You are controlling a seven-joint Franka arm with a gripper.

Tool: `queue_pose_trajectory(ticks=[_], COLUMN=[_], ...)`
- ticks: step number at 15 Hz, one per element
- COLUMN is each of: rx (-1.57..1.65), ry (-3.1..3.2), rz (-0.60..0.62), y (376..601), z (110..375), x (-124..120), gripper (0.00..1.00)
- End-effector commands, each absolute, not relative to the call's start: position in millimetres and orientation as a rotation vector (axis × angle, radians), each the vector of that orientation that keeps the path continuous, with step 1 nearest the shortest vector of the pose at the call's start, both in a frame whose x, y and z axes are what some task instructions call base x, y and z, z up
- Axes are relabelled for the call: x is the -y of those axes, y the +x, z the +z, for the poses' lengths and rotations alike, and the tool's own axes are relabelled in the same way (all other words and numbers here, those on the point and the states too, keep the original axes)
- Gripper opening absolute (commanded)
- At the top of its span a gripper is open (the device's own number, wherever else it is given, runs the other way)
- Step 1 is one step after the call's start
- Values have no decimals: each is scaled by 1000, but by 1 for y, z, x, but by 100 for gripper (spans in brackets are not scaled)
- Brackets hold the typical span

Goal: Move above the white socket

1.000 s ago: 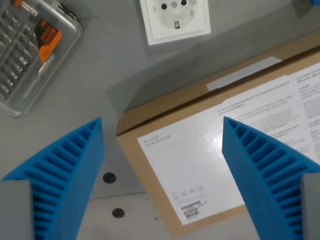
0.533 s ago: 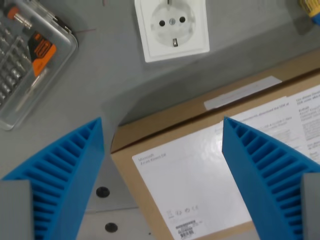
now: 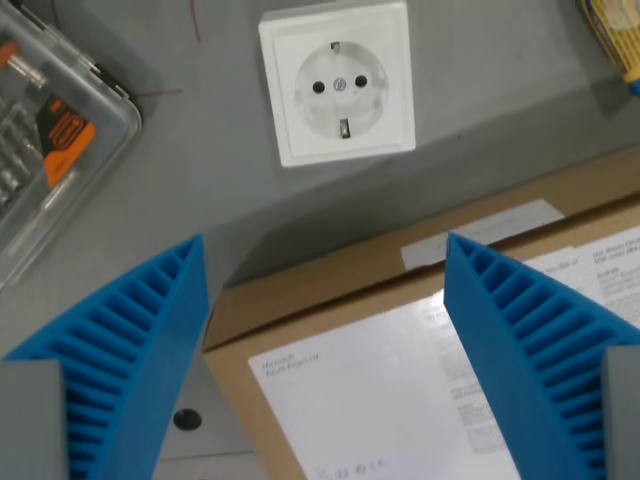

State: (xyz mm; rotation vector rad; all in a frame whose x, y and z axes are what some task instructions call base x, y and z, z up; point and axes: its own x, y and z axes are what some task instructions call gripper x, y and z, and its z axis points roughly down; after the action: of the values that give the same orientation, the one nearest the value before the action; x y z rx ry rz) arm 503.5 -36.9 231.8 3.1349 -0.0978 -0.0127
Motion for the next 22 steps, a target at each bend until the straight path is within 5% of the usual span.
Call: queue_pose_trajectory(ticks=[1, 22], rx=[-8, -50], ry=[3148, 3165], rz=[-53, -54], y=[516, 545], z=[226, 187], x=[43, 54], gripper=[100, 100])
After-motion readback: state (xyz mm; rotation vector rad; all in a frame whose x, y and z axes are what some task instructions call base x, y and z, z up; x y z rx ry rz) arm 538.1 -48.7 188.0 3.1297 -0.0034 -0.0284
